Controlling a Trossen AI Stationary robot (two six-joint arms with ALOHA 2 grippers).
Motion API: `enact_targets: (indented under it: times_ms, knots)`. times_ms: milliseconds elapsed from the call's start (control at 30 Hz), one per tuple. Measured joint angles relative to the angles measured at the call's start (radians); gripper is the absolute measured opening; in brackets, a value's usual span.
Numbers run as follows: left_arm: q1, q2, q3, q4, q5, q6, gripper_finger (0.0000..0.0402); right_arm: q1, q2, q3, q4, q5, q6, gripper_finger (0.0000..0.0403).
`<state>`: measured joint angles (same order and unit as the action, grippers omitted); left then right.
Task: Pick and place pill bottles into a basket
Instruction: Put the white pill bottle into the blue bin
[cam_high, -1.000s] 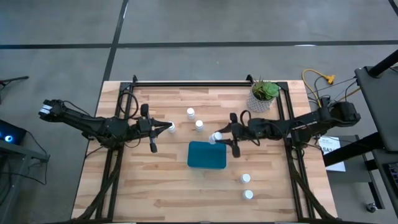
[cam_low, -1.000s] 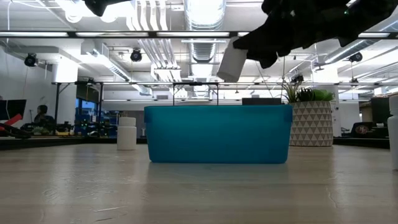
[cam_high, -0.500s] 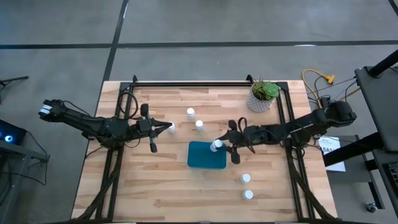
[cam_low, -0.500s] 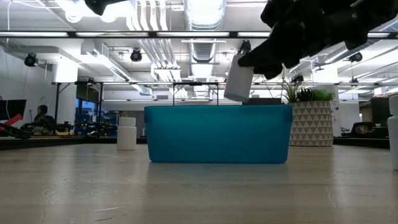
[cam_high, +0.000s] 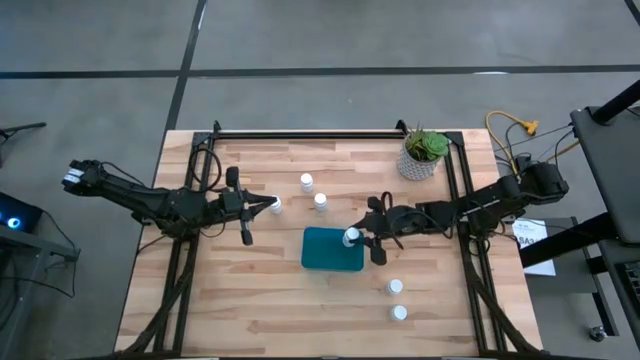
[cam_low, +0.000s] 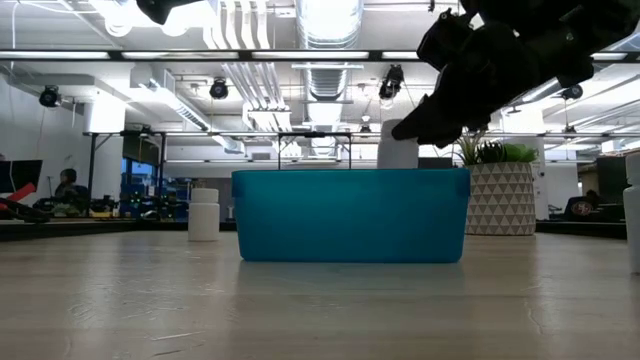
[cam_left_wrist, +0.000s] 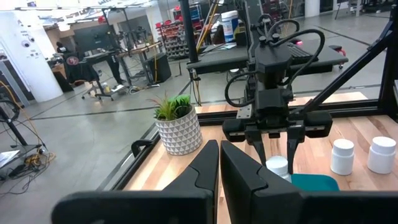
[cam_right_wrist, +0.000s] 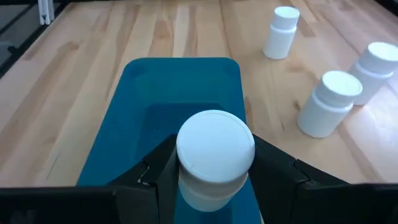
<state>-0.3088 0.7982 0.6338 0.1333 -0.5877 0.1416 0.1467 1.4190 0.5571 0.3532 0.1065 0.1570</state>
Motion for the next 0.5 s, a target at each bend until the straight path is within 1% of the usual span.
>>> enact_targets:
  times_ms: [300, 500]
  knots:
    - [0.000, 0.000, 0.000, 0.019, 0.000, 0.001, 0.0000, 0.015, 0.041, 0.000, -0.011, -0.001, 0.008, 0.0150]
    - [0.000, 0.000, 0.000, 0.017, 0.000, 0.002, 0.0000, 0.015, 0.100, 0.007, 0.002, 0.000, 0.003, 0.0150]
